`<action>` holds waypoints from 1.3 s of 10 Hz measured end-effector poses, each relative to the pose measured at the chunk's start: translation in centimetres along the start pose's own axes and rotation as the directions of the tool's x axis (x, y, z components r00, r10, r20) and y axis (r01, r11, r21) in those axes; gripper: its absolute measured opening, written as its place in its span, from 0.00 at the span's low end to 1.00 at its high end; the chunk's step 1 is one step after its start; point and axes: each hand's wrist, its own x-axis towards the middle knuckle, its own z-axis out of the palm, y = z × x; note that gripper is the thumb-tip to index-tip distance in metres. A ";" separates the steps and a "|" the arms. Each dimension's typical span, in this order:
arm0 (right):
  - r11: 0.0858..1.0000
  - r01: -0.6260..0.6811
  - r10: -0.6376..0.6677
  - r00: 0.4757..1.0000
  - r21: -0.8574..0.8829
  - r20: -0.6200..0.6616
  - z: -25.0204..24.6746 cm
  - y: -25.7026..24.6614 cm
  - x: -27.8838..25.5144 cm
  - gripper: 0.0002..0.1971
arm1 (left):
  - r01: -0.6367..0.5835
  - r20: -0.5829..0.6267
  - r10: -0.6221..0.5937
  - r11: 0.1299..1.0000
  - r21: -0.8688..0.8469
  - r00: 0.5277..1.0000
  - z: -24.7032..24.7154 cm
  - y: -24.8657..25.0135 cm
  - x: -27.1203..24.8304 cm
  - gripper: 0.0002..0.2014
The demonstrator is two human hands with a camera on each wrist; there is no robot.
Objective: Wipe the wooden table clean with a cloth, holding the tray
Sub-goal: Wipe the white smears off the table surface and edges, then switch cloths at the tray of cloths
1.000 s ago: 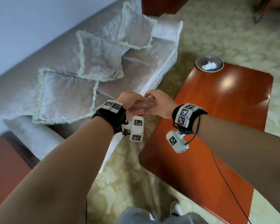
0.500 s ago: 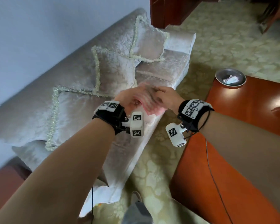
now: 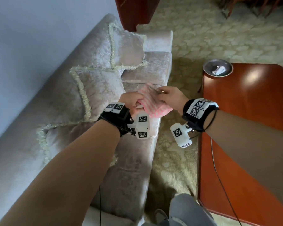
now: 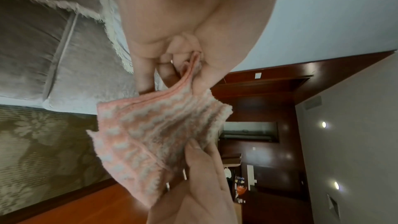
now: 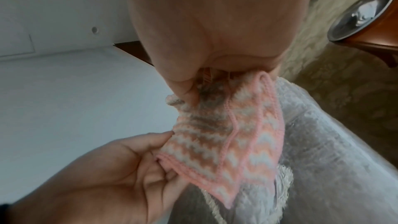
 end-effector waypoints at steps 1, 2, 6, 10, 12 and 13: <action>0.995 0.044 -0.046 0.999 -0.093 -0.021 -1.4 0.4 2.0 0.11 | 0.052 -0.009 -0.051 0.996 0.077 0.999 1.9 1.5 3.9 0.08; 0.987 0.009 -0.022 0.997 -0.161 -0.078 -3.1 1.0 5.3 0.10 | 0.095 0.015 -0.097 0.990 0.109 0.995 3.7 3.0 8.3 0.07; 0.925 -0.020 -0.044 0.986 -0.379 -0.159 -16.1 0.9 19.8 0.12 | 0.132 0.133 -0.128 0.991 -0.024 0.983 16.9 13.6 25.0 0.13; 0.998 -0.052 0.046 0.980 -0.027 -0.193 -26.4 2.8 30.9 0.05 | 0.016 0.293 -0.089 0.970 0.244 0.952 26.4 20.4 39.2 0.10; 0.970 -0.234 0.244 0.902 0.072 -0.356 -32.9 7.5 41.0 0.14 | 0.010 0.375 -0.148 0.938 0.347 0.915 32.1 24.0 51.5 0.12; 0.951 -0.272 0.305 0.906 0.149 -0.295 -35.4 9.2 46.0 0.15 | 0.031 0.462 -0.196 0.939 0.342 0.865 35.0 25.8 57.5 0.17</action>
